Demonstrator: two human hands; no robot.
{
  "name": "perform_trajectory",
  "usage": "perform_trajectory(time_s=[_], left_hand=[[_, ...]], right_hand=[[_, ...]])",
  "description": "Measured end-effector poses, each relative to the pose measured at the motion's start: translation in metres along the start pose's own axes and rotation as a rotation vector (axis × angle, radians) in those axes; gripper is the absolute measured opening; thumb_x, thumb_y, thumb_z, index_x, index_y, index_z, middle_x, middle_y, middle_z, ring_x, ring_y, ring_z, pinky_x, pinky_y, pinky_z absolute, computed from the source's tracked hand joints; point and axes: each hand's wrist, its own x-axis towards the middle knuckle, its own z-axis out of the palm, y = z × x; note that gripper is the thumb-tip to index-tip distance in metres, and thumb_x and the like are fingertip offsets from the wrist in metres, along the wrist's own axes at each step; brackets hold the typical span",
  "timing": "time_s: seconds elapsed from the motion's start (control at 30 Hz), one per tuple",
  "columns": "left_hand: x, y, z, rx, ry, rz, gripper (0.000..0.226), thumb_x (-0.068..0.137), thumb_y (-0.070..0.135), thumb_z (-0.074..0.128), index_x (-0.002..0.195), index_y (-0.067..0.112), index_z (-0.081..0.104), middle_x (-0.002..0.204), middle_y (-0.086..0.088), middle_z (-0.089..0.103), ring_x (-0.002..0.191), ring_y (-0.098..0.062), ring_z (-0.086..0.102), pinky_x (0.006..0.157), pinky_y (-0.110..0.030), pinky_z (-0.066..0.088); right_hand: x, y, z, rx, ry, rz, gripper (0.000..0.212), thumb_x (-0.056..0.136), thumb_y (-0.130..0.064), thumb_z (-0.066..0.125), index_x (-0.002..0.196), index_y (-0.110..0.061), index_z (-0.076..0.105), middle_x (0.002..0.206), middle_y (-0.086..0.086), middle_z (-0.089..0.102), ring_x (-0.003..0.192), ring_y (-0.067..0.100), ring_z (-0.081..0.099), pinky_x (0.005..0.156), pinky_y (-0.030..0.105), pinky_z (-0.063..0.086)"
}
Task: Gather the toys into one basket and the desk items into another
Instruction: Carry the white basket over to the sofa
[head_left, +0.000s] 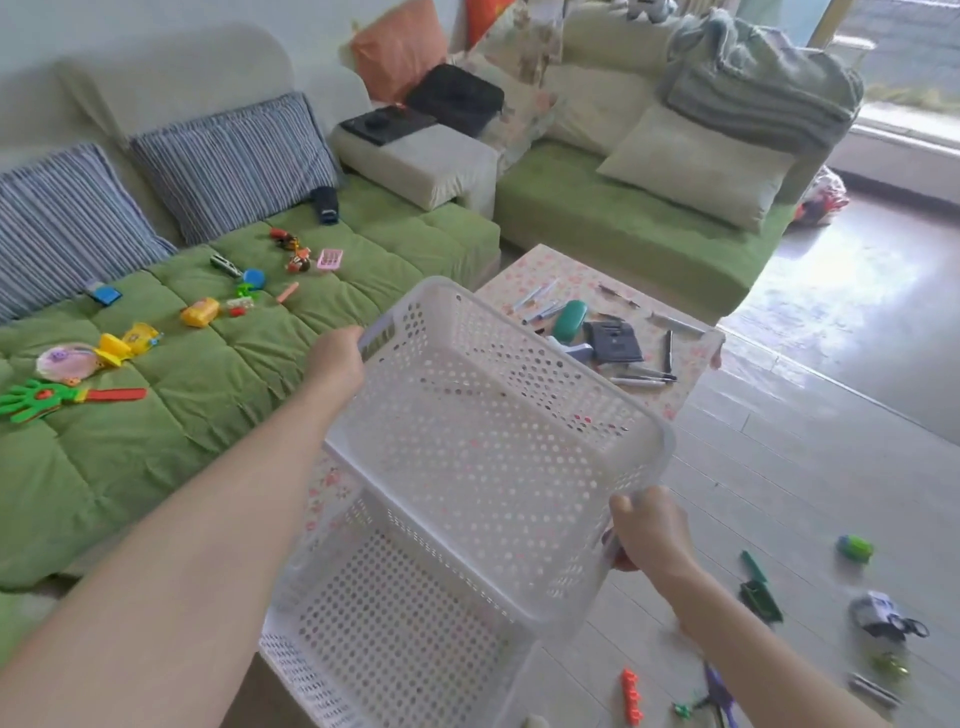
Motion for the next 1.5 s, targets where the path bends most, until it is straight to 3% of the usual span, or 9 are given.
perform_trajectory(time_s=[0.33,0.47,0.73,0.83,0.93,1.1,1.2,1.43,1.5], left_hand=[[0.024,0.023,0.086,-0.067,-0.047,-0.047,0.026,0.088,-0.003,0.04,0.107,-0.003,0.058,0.102,-0.028,0.06,0.092,-0.038,0.056,0.067,-0.032,0.032],[0.033,0.016,0.12,-0.06,-0.057,-0.049,0.035,0.084,-0.01,0.034,0.111,-0.003,0.055,0.106,-0.028,0.058,0.094,-0.039,0.056,0.073,-0.04,0.044],[0.055,-0.015,0.197,-0.028,-0.106,-0.087,0.024,0.087,-0.005,0.043,0.108,0.0,0.054,0.103,-0.023,0.058,0.087,-0.034,0.052,0.064,-0.032,0.03],[0.056,-0.024,0.219,-0.009,-0.136,-0.078,0.025,0.086,-0.006,0.045,0.108,-0.001,0.055,0.097,-0.023,0.058,0.08,-0.029,0.046,0.065,-0.033,0.031],[0.056,-0.031,0.236,-0.009,-0.157,-0.078,0.029,0.087,-0.005,0.046,0.114,-0.002,0.054,0.106,-0.025,0.059,0.09,-0.037,0.054,0.068,-0.036,0.039],[0.054,-0.034,0.254,0.037,-0.177,-0.098,0.027,0.087,-0.007,0.043,0.111,-0.001,0.055,0.091,-0.022,0.054,0.077,-0.028,0.043,0.063,-0.035,0.036],[0.055,-0.037,0.261,0.059,-0.194,-0.085,0.034,0.087,-0.008,0.042,0.118,0.001,0.054,0.105,-0.025,0.058,0.087,-0.036,0.052,0.065,-0.034,0.036],[0.054,-0.048,0.274,0.02,-0.218,-0.118,0.045,0.091,-0.006,0.039,0.133,0.009,0.046,0.121,-0.022,0.056,0.105,-0.038,0.053,0.073,-0.035,0.039],[0.053,-0.047,0.276,0.011,-0.226,-0.131,0.047,0.092,-0.006,0.038,0.137,0.01,0.041,0.126,-0.02,0.054,0.11,-0.038,0.05,0.077,-0.035,0.04]], right_hand=[[0.087,0.036,-0.006,-0.048,-0.054,0.071,0.028,0.087,0.0,0.039,0.081,0.018,0.059,0.077,0.031,0.065,0.051,0.03,0.061,0.033,0.027,0.049],[0.123,0.057,0.014,-0.074,-0.048,0.077,0.03,0.082,-0.002,0.041,0.068,0.018,0.059,0.066,0.032,0.064,0.057,0.04,0.065,0.051,0.052,0.056],[0.178,0.095,0.06,-0.074,-0.069,0.119,0.018,0.082,-0.002,0.037,0.074,0.002,0.053,0.072,0.027,0.065,0.043,0.028,0.059,0.035,0.029,0.05],[0.192,0.111,0.075,-0.115,-0.073,0.135,0.023,0.08,-0.007,0.038,0.073,0.007,0.055,0.073,0.026,0.066,0.059,0.034,0.065,0.046,0.036,0.056],[0.201,0.124,0.088,-0.106,-0.087,0.15,0.028,0.079,-0.006,0.039,0.074,0.014,0.059,0.07,0.027,0.064,0.063,0.04,0.066,0.052,0.05,0.057],[0.209,0.144,0.102,-0.078,-0.101,0.215,0.03,0.083,-0.006,0.038,0.093,0.016,0.057,0.076,0.027,0.063,0.056,0.033,0.064,0.036,0.036,0.052],[0.213,0.151,0.107,-0.084,-0.124,0.231,0.031,0.084,-0.005,0.036,0.099,0.015,0.056,0.078,0.026,0.063,0.041,0.026,0.059,0.031,0.023,0.044],[0.212,0.154,0.11,-0.127,-0.111,0.208,0.019,0.086,-0.003,0.037,0.078,0.005,0.052,0.06,0.016,0.056,0.044,0.025,0.056,0.029,0.024,0.044],[0.213,0.155,0.11,-0.125,-0.109,0.205,0.021,0.088,-0.006,0.037,0.087,0.006,0.054,0.063,0.018,0.058,0.047,0.028,0.06,0.032,0.026,0.047]])
